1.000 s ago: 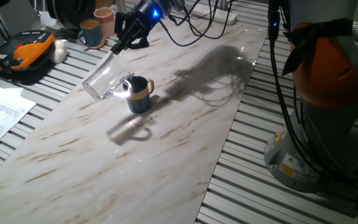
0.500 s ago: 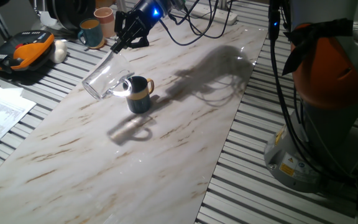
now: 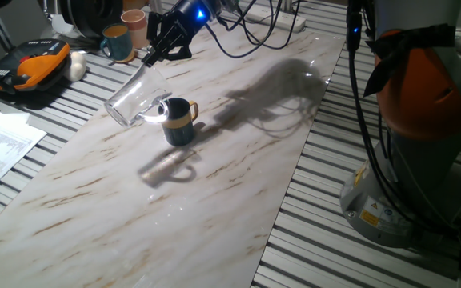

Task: Pour the water from one cup into another empty cup

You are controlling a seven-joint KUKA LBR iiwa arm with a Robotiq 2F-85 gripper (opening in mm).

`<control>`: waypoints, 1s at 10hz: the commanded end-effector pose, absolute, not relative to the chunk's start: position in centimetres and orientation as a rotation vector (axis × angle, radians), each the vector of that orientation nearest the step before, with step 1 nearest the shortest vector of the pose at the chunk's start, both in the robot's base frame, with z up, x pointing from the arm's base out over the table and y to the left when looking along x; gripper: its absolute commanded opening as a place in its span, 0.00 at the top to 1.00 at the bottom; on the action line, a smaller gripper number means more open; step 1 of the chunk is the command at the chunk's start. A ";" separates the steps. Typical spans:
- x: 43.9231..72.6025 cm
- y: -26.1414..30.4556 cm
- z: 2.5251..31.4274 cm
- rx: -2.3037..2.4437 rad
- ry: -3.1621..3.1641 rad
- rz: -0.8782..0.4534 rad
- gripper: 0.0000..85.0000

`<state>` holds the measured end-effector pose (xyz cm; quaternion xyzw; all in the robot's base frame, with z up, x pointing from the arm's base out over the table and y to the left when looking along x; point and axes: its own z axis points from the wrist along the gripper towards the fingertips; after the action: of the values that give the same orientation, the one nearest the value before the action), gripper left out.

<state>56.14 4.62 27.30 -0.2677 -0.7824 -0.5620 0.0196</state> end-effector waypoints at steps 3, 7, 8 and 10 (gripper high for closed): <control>56.1 4.7 27.7 -0.832 -2.427 -1.744 1.00; 56.0 4.8 28.0 -0.840 -2.422 -1.747 1.00; 56.0 4.7 28.1 -0.838 -2.421 -1.751 1.00; 56.1 4.7 28.2 -0.844 -2.416 -1.757 1.00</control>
<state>56.07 4.74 28.16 -0.2717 -0.7781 -0.5660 0.0186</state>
